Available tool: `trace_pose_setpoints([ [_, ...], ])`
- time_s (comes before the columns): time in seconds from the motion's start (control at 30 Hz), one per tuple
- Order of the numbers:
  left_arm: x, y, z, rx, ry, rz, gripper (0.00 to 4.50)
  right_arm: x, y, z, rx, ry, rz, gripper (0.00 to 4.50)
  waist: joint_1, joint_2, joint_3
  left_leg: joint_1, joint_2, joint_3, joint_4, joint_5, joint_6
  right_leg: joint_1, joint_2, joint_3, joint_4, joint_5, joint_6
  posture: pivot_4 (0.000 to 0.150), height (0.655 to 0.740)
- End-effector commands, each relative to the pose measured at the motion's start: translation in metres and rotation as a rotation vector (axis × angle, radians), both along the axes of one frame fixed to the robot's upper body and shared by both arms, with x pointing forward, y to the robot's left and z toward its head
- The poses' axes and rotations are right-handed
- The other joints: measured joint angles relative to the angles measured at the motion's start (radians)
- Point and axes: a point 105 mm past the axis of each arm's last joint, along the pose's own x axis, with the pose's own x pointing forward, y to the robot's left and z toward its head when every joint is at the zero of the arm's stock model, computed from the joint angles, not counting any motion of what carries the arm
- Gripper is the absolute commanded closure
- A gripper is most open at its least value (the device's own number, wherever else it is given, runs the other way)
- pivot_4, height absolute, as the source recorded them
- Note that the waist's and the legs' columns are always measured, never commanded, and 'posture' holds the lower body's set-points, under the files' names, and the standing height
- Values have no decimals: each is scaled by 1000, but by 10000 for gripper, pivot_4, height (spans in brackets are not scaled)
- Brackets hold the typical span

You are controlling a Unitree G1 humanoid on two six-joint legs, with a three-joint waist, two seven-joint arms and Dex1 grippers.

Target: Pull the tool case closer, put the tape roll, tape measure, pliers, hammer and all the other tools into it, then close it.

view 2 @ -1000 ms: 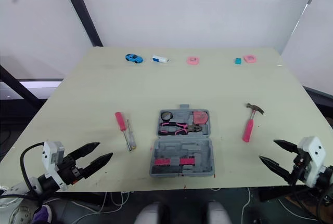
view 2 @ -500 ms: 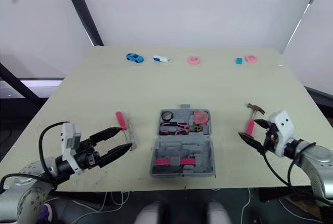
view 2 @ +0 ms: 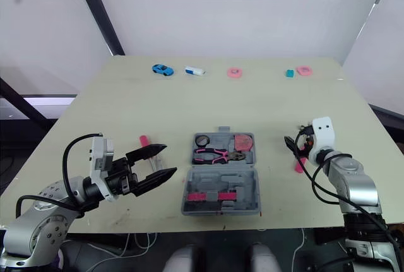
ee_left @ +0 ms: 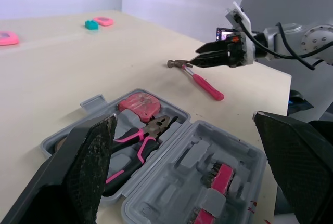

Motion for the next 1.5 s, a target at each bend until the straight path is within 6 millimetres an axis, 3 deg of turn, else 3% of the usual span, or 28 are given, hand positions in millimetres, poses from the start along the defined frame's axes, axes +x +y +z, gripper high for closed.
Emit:
trace_pose_setpoints([
  [0.03, 2, 6, 6, -14, -29, 56, 401, 3, 16, 24, 14, -112, 73, 0, 0, 0, 0, 0, 0, 0, 0, 0, 0, 0, 0, 0, 0, 0, 0, 1500, 7400],
  [0.17, 20, 37, -14, 18, 31, 351, 401, -25, 62, 57, 64, -318, 425, 0, -2, 1, 1, 0, 0, 0, -1, 0, 0, 0, 1, 0, 0, 1, 3, 1500, 7400],
  [0.27, 24, 46, -24, 0, 101, 490, 401, -55, 84, 62, 83, -322, 709, 0, -1, 2, 1, 0, 1, -2, -1, 0, 0, 0, 1, -1, 0, 2, 4, 1500, 7400],
  [0.33, 25, 45, -29, -18, 144, 546, 401, -66, 88, 62, 73, -302, 810, 0, 3, 1, 2, 0, 1, -3, -1, 0, 0, 1, 0, -2, 0, 2, 4, 1500, 7400],
  [0.47, 33, 42, -50, 111, 273, 749, 401, -85, 93, 67, 44, -288, 992, 0, 5, -1, 4, 0, 0, -4, 2, 0, 0, 3, -1, -2, 0, 1, 4, 1500, 7400],
  [0.6, 41, 35, -58, 135, 395, 838, 401, -95, 94, 69, -11, -262, 1108, 0, 4, -2, 4, 2, -1, -4, 3, 0, 0, 4, 0, -2, 0, 1, 4, 1500, 7400],
  [0.9, 71, 32, -63, 235, 507, 1080, 401, -89, 89, 73, -74, -244, 1156, 0, 4, -3, 5, 1, -1, -5, 3, 0, 0, 5, 1, -2, 0, 4, 5, 1500, 7400],
  [1.27, 88, 12, -66, 298, 597, 1082, 401, -87, 80, 69, -97, -241, 1157, 0, 4, -4, 5, 1, -2, -6, 3, 0, 0, 5, 1, -3, 0, 4, 5, 1500, 7400],
  [1.5, 88, 6, -65, 305, 632, 1090, 401, -87, 78, 68, -97, -245, 1156, 0, 2, -4, 5, 1, -2, -6, 3, 0, 0, 5, 0, -2, 0, 4, 6, 1500, 7400],
])
